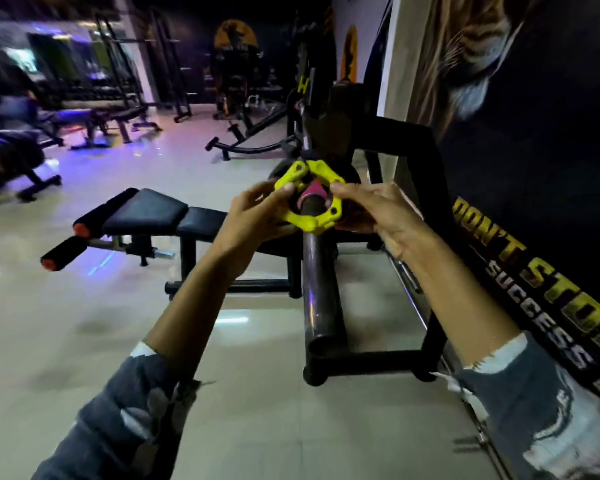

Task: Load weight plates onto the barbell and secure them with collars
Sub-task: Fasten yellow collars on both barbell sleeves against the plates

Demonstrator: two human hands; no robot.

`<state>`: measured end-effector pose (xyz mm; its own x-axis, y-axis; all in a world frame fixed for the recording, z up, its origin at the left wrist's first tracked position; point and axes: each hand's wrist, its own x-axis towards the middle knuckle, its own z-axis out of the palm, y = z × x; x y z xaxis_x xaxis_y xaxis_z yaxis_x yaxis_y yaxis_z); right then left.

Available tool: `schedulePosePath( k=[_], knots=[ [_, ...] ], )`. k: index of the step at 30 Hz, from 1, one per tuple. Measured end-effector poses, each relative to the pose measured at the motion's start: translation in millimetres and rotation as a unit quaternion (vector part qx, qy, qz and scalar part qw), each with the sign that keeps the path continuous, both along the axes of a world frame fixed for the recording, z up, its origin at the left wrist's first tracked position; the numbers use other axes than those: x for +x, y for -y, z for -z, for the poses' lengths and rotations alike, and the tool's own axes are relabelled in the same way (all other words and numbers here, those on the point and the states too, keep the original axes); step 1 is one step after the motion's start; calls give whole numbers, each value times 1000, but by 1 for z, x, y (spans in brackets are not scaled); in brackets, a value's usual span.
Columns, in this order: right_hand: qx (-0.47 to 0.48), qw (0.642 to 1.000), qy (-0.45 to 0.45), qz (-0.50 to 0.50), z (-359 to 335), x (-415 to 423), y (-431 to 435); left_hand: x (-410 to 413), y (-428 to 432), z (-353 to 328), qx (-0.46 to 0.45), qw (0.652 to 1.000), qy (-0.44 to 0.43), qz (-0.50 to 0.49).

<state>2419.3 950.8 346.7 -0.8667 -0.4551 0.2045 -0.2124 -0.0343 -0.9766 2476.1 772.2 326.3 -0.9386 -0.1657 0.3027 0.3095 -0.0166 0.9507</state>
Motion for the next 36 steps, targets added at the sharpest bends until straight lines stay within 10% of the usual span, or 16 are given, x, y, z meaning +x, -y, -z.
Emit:
schedulePosePath(
  k=[17, 36],
  knots=[
    [-63, 998, 13, 15, 113, 158, -54, 146, -34, 92, 4, 999, 15, 45],
    [-45, 996, -13, 73, 146, 75, -23, 62, -21, 124, 43, 998, 52, 17]
  ],
)
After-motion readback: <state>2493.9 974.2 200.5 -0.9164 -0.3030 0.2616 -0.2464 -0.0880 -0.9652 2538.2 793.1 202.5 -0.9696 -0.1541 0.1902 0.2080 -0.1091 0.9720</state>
